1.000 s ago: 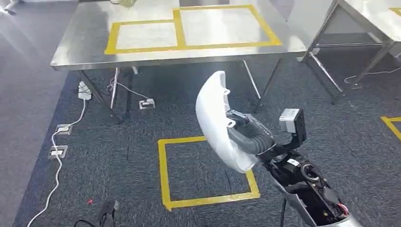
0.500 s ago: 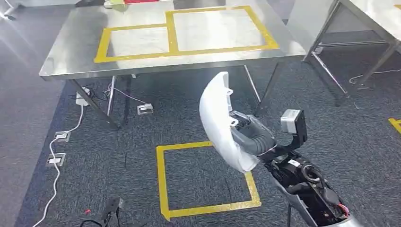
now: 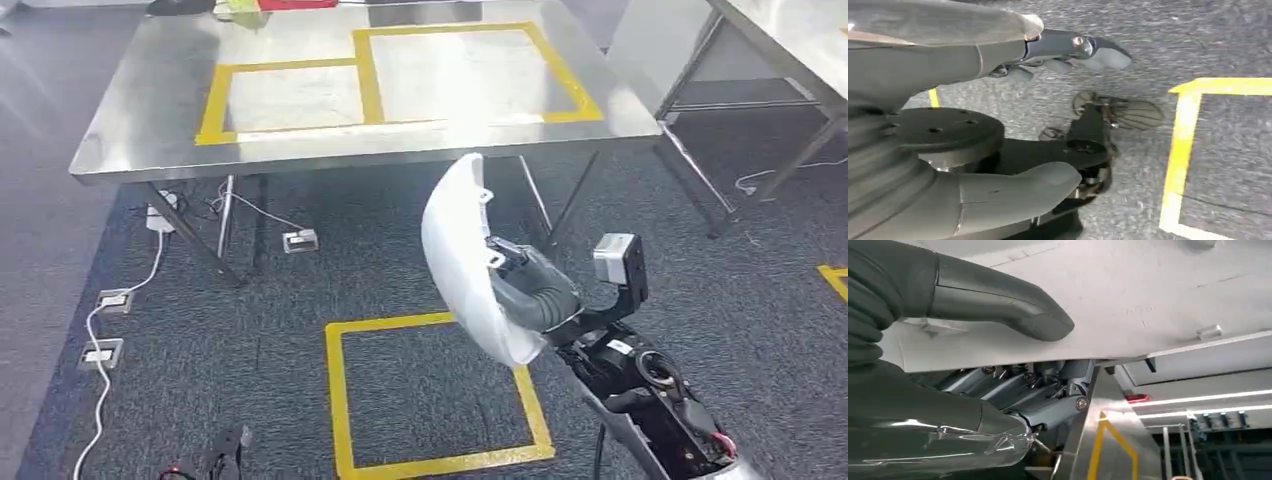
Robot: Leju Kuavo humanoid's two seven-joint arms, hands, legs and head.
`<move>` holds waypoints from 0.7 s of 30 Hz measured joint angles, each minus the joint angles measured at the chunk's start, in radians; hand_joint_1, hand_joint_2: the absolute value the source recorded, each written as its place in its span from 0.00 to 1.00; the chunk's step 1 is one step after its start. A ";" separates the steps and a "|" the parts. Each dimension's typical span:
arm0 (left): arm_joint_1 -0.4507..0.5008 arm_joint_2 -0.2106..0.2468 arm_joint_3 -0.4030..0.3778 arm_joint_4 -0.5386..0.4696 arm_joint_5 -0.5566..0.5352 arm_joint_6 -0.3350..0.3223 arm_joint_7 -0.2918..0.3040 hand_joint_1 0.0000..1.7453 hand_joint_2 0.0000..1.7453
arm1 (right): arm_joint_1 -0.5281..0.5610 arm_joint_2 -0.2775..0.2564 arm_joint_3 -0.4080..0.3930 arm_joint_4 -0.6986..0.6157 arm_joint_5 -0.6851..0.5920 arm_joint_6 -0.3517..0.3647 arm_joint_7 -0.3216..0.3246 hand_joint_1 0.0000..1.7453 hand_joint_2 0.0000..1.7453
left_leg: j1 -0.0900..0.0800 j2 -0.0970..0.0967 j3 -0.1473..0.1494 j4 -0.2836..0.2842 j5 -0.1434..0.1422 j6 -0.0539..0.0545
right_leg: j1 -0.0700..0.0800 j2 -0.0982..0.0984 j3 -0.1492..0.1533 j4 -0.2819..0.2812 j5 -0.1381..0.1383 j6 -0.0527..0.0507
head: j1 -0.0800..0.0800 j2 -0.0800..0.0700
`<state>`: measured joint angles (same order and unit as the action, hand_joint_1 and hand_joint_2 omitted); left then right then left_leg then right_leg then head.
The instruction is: Take the parts from the cabinet and place them on the table.
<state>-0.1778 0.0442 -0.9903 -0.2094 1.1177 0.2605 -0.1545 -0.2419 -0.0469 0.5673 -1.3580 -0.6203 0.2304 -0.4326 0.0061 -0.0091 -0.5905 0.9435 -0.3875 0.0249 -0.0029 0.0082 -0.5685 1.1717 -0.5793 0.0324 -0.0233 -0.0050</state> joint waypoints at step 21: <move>0.009 -0.008 0.000 -0.001 0.003 0.003 0.002 0.00 1.00 | 0.009 0.022 0.008 0.023 0.005 0.024 -0.004 1.00 1.00 | -0.002 0.000 -0.069 0.117 -0.037 -0.038 | 0.003 0.003 0.062 -0.233 0.136 -0.057 | -0.015 0.000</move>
<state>-0.1691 0.0366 -0.9903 -0.2102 1.1204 0.2632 -0.1530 -0.2326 -0.0248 0.5753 -1.3355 -0.6153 0.2544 -0.4364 0.0038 -0.0094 -0.6595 1.0601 -0.4246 -0.0126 0.0001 0.0107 -0.5066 0.9384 -0.4436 -0.0244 -0.0381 -0.0050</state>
